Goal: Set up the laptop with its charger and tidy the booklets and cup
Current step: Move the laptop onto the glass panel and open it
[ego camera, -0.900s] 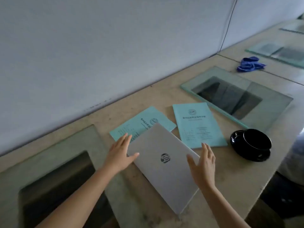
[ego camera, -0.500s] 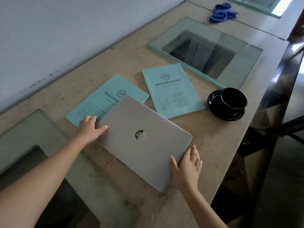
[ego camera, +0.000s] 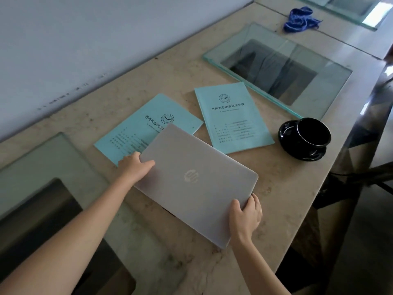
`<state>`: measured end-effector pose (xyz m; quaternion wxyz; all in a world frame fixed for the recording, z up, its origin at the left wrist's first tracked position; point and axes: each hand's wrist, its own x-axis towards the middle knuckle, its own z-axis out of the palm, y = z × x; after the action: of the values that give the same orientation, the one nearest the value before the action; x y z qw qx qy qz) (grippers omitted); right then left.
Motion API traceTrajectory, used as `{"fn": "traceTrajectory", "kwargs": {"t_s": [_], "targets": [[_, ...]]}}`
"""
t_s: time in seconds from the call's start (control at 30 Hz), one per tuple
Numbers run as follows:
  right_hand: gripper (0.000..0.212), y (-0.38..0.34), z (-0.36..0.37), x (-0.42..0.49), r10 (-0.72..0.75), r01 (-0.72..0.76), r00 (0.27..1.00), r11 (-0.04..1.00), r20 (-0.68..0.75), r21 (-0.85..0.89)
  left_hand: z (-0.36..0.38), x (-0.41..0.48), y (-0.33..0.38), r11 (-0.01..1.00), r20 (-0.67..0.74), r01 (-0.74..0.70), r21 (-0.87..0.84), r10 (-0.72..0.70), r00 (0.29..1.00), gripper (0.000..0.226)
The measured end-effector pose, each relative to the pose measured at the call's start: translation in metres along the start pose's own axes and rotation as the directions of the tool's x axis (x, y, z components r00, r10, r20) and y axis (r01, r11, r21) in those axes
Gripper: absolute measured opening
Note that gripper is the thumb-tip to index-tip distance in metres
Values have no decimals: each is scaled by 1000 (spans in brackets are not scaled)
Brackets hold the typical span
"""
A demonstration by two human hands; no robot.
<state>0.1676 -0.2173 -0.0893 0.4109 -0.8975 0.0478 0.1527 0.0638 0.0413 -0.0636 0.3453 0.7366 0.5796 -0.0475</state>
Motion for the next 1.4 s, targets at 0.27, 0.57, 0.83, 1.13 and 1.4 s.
{"fn": "traceTrajectory", "kwargs": {"t_s": [0.27, 0.57, 0.83, 1.13, 1.4], "targets": [[45, -2, -5, -8, 7, -20, 996, 988, 84, 155, 8, -56, -42, 940, -43, 121, -319, -142, 989, 50], [39, -25, 1, -55, -264, 235, 927, 963, 266, 134, -25, -156, -119, 880, -236, 242, -408, -358, 904, 54], [31, -53, 42, -131, -428, 467, 742, 882, 516, 60, -39, -231, -215, 669, -262, 325, -669, -620, 739, 58], [37, -45, 83, -212, -482, 620, 540, 783, 690, 61, -16, -288, -304, 490, -262, 283, -824, -774, 577, 71], [37, -32, 105, -237, -483, 684, 459, 728, 746, 51, 2, -312, -329, 400, -166, 353, -846, -827, 538, 81]]}}
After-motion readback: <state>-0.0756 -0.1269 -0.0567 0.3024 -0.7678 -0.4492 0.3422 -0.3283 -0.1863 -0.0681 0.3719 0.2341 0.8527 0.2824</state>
